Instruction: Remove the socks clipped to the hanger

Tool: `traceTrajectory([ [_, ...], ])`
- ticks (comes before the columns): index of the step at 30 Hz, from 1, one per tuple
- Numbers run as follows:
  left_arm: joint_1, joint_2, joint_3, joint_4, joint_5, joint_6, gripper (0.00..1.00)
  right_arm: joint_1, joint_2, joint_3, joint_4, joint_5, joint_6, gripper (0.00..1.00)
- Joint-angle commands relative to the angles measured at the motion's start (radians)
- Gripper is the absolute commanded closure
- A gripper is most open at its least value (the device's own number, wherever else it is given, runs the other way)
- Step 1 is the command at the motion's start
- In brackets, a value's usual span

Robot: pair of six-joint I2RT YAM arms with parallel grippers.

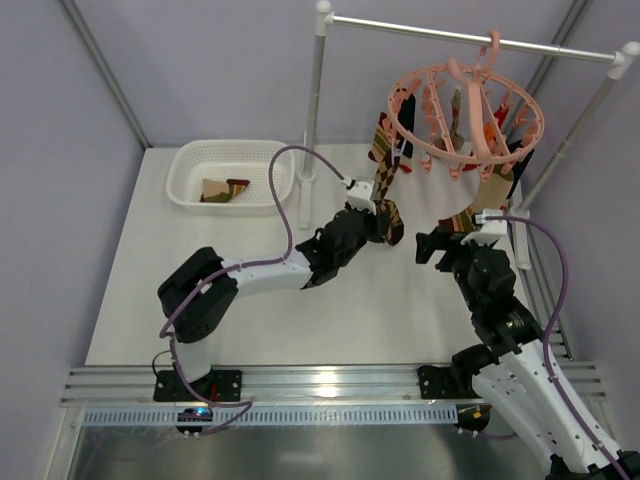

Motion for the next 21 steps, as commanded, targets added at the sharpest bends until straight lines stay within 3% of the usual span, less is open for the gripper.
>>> traceTrajectory([
  [1,-0.044,-0.08,-0.017,-0.035,-0.05,0.036,1.0,0.001,-0.013,0.08,0.032,-0.037,0.015,0.0],
  [11,-0.151,-0.211,-0.044,-0.2,-0.127,0.068,1.0,0.004,0.105,0.32,-0.032,-0.14,0.009,0.0],
  [21,-0.185,-0.307,-0.08,-0.347,-0.168,0.102,1.0,0.04,0.231,0.514,-0.103,-0.253,0.038,0.0],
])
